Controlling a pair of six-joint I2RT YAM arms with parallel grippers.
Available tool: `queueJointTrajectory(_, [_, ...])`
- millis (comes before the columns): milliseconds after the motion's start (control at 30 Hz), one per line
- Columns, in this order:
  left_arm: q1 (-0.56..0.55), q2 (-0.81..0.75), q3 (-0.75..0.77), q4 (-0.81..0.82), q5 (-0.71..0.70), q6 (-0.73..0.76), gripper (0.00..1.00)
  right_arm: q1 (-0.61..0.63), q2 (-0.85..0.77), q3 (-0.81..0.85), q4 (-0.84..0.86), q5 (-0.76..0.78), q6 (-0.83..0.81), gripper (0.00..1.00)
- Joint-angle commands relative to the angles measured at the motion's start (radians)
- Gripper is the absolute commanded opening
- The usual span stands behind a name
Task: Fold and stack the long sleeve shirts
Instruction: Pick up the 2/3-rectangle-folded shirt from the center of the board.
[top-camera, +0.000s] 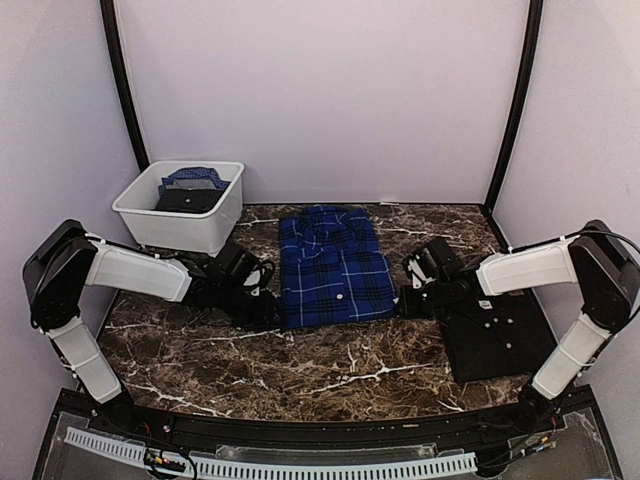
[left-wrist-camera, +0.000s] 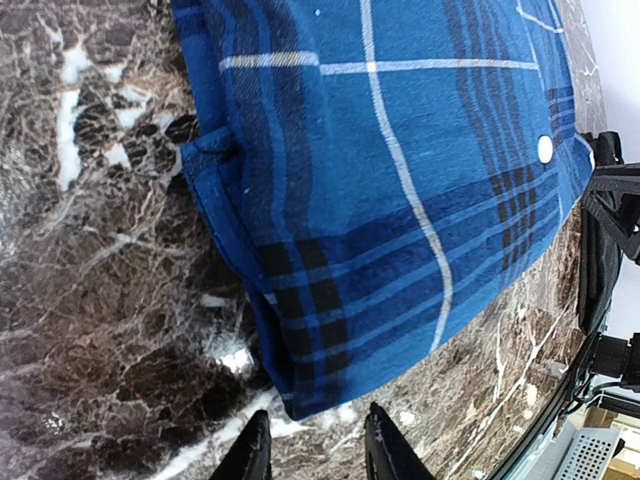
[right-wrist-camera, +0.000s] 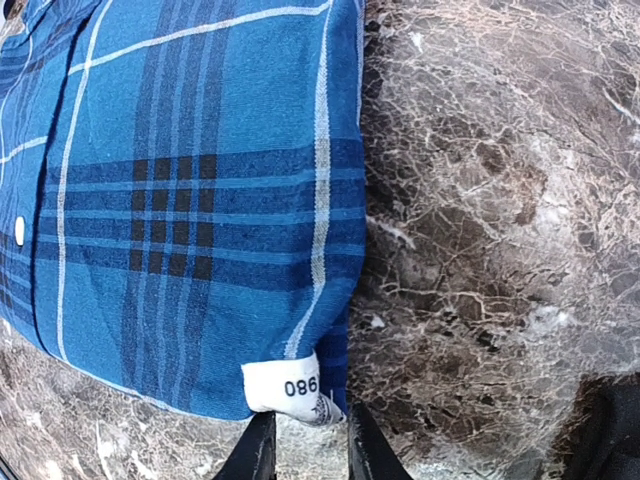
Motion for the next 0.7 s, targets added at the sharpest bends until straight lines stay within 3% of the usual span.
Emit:
queueJointTrajectory(0, [-0.009,0.026,-0.017,0.034,0.023,0.013,0.31,-0.002,0.004,-0.001,0.042,-0.011,-0.015,0.21])
queueJointTrajectory(500, [-0.016,0.074,0.011,-0.017,-0.012,0.003,0.28,0.005,0.037,-0.045,0.121,-0.045,-0.027,0.13])
queueJointTrajectory(667, [-0.017,0.082,0.011,0.001,0.005,-0.006,0.23,0.022,0.042,-0.049,0.125,-0.047,-0.024,0.06])
